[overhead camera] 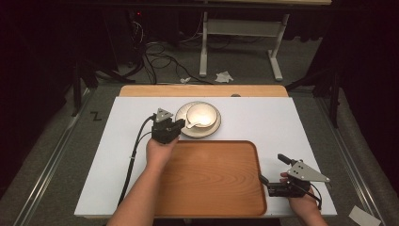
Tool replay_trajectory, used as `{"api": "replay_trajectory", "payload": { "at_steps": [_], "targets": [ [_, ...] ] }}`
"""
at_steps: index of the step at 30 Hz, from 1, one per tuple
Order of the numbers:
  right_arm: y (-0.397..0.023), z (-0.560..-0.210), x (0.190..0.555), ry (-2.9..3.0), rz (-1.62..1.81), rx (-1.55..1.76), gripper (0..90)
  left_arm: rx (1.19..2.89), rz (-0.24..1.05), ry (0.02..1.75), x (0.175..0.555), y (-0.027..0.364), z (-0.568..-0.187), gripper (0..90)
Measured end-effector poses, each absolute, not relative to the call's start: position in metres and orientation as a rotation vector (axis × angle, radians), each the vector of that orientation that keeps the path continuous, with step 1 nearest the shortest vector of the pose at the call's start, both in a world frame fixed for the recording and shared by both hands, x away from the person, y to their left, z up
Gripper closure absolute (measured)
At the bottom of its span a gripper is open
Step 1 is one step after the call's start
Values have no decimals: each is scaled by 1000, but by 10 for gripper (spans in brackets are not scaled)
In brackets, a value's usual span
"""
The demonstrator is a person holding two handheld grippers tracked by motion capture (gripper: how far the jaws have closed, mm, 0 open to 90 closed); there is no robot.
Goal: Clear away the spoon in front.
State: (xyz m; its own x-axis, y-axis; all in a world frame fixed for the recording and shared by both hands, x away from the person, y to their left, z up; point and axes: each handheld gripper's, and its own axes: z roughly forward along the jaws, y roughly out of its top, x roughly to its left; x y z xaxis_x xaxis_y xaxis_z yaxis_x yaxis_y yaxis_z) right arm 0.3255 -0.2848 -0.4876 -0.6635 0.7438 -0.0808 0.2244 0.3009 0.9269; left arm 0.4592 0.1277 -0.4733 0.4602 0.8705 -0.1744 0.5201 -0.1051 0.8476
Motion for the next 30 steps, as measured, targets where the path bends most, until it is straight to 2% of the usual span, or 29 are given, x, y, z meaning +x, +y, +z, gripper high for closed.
{"api": "replay_trajectory", "payload": {
  "at_steps": [1, 6, 7, 10, 15, 17, 25, 30],
  "targets": [
    [-284, -488, 326, 2069, 1352, 858, 9, 1765, 463, 1188, 458, 128, -474, 786],
    [-284, -488, 325, 2068, 1350, 853, 9, 1750, 471, 1185, 456, 131, -472, 712],
    [-284, -488, 326, 2068, 1352, 859, 9, 1738, 473, 1180, 454, 134, -469, 644],
    [-284, -488, 326, 2069, 1352, 856, 9, 1731, 477, 1170, 451, 136, -466, 588],
    [-283, -488, 326, 2076, 1344, 846, 9, 1714, 449, 1147, 442, 139, -458, 425],
    [-283, -488, 326, 2077, 1343, 843, 9, 1719, 459, 1146, 438, 139, -457, 392],
    [-283, -487, 325, 2074, 1352, 846, 9, 1685, 413, 1191, 428, 138, -460, 324],
    [-283, -487, 325, 2077, 1349, 849, 9, 1677, 360, 1204, 427, 133, -461, 348]
  ]
}}
